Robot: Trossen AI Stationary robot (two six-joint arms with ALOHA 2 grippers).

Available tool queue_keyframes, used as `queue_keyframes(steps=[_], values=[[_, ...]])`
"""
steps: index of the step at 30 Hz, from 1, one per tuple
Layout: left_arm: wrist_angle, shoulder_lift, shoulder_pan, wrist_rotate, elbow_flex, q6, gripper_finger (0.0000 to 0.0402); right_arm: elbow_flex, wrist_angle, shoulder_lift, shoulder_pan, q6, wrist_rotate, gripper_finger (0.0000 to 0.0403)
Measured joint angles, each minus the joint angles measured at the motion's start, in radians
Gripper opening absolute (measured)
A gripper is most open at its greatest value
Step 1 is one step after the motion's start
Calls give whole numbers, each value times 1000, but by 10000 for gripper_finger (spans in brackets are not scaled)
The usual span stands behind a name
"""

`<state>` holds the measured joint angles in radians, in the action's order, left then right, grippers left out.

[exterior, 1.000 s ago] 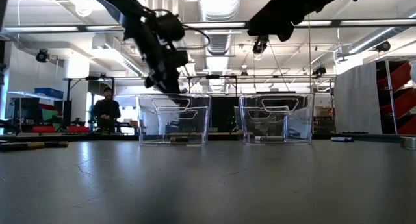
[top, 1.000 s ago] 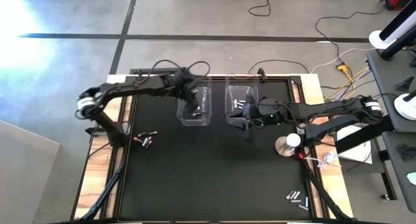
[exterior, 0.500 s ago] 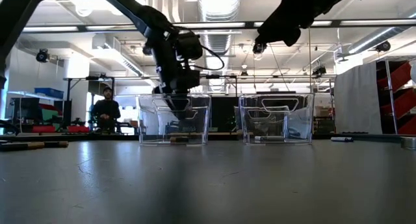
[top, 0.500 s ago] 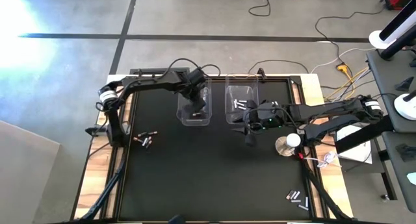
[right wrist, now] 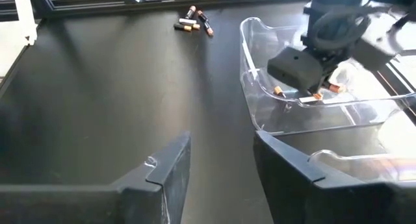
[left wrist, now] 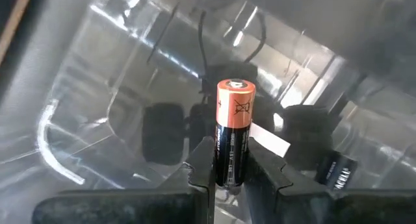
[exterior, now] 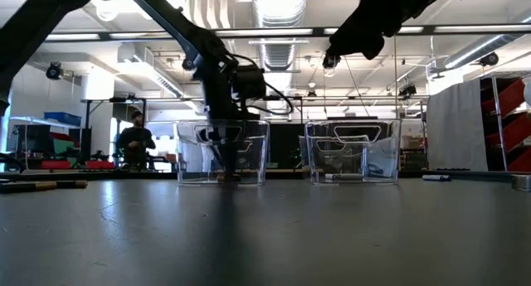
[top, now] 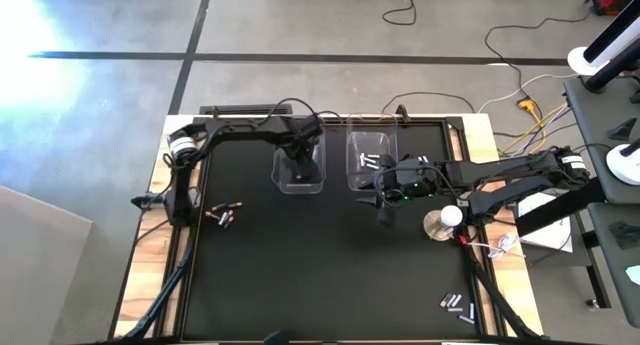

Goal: Sort batteries
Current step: Put the black battery into the left transparent bin

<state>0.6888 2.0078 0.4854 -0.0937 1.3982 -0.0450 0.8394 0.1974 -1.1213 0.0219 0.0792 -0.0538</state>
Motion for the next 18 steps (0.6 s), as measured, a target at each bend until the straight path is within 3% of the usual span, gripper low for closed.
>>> queue_keyframes(steps=[18], values=[[4,19,-43,7,15,14,34,0,0,0,0,0,0,175]])
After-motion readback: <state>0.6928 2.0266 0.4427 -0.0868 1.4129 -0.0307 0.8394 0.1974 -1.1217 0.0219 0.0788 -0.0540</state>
